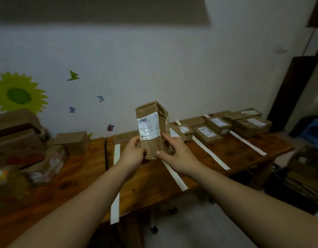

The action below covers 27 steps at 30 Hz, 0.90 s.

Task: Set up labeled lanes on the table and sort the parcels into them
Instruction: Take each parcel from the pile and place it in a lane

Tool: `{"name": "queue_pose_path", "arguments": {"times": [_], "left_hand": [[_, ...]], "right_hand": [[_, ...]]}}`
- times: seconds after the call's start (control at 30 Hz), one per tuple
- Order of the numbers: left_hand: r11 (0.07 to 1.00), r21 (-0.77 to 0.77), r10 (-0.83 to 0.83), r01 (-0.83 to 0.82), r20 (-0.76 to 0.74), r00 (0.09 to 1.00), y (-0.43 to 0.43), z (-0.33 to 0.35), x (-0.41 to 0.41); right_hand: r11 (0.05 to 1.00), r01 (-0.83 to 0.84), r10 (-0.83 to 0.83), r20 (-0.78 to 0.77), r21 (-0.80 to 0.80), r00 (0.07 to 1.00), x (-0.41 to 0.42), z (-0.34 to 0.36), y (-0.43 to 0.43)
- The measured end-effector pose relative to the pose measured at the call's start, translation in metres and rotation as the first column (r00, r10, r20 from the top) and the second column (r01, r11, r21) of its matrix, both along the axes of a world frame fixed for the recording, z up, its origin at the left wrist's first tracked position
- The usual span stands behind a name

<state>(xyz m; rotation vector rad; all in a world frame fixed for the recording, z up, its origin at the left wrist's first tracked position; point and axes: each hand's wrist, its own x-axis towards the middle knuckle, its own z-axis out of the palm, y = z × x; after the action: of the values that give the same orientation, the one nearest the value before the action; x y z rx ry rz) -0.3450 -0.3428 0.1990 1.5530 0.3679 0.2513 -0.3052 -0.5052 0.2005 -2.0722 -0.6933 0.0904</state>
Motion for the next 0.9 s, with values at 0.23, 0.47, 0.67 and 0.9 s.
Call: {"name": "queue_pose_path", "arguments": {"times": [0.23,0.47,0.67,0.9], "left_hand": [[0.967,0.189,-0.159,0.172,-0.084,0.984,-0.043,-0.027,0.075],[0.933,-0.002,-0.353,0.361,-0.208,0.912,-0.060,-0.048,0.175],[0.909,-0.149,-0.416,0.389,-0.253,0.873,-0.075,-0.058,0.249],[0.906,-0.129,-0.424,0.404,-0.284,0.860,-0.120,-0.074,0.308]], "right_hand": [[0.983,0.155,-0.137,-0.171,0.099,0.976,0.064,-0.033,-0.046],[0.965,0.248,-0.227,-0.197,0.090,0.954,0.146,-0.046,-0.068],[0.970,0.164,-0.188,-0.121,-0.181,0.975,0.206,-0.053,-0.092],[0.921,0.097,-0.133,-0.069,-0.378,0.989,0.270,-0.066,-0.136]]}}
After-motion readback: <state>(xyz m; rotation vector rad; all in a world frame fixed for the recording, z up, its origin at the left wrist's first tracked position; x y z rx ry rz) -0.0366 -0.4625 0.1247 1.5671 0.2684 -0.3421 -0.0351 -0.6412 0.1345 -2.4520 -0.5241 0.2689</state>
